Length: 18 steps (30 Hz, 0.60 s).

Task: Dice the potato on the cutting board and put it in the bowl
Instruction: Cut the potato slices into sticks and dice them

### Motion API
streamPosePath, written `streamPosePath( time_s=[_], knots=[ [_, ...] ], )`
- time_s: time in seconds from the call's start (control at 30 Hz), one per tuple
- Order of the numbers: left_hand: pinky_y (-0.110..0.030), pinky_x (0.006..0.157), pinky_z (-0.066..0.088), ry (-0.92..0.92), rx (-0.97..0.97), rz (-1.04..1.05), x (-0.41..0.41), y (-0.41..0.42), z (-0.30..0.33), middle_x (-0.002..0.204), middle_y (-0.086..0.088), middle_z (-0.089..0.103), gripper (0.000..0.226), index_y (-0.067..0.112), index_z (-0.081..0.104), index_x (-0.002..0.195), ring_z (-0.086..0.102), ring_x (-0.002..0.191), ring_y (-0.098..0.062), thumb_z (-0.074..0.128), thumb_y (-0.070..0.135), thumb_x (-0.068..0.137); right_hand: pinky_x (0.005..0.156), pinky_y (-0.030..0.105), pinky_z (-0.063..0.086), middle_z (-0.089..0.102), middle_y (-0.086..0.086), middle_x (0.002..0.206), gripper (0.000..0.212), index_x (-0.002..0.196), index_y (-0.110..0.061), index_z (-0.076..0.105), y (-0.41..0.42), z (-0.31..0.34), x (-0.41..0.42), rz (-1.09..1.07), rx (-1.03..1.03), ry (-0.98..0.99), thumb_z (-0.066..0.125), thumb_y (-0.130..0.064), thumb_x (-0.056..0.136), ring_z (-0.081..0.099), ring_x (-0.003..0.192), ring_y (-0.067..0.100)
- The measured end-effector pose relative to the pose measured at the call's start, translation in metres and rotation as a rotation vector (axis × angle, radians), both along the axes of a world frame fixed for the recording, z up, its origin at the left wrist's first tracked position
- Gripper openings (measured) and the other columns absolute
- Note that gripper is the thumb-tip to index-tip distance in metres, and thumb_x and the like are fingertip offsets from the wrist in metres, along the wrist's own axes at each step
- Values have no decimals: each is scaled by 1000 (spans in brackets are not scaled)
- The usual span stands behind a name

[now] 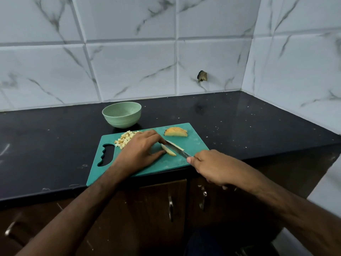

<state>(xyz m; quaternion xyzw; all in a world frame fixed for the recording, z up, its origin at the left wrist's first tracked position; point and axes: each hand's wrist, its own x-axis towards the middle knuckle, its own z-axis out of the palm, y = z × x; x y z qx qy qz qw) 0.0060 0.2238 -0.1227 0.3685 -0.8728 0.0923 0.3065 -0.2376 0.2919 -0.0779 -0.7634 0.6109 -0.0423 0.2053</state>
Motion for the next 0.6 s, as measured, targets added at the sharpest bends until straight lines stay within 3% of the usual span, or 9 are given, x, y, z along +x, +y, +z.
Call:
streamPosePath(
  time_s=[0.27,0.37,0.5,0.6],
  knots=[
    [-28,74,51,-42,30,-35,-1,5,2,89,6,69,14,16,76,95,62,80,-9,71,28,91,59,35,55,63,5,81,48,95,-16,57,9,-6,6,39,-41,72,30,-53,108,64,54,20],
    [-25,73,50,-32,39,-37,-2,5,3,87,7,69,12,15,77,94,61,78,-8,73,26,91,54,33,54,62,4,81,45,91,-18,54,11,-7,7,33,-54,70,30,-53,107,63,53,18],
    [-18,75,46,-17,50,-43,-2,6,4,88,8,69,11,17,77,94,62,79,-6,73,26,90,59,33,46,58,-2,82,39,84,-24,47,16,-11,13,38,-93,95,30,-50,108,54,58,11],
    [-23,75,50,-20,54,-49,-2,5,3,88,7,69,9,17,77,93,62,79,-7,74,25,90,55,32,45,59,0,83,40,85,-22,49,10,-16,17,36,-70,70,31,-49,109,56,57,13]
  ],
)
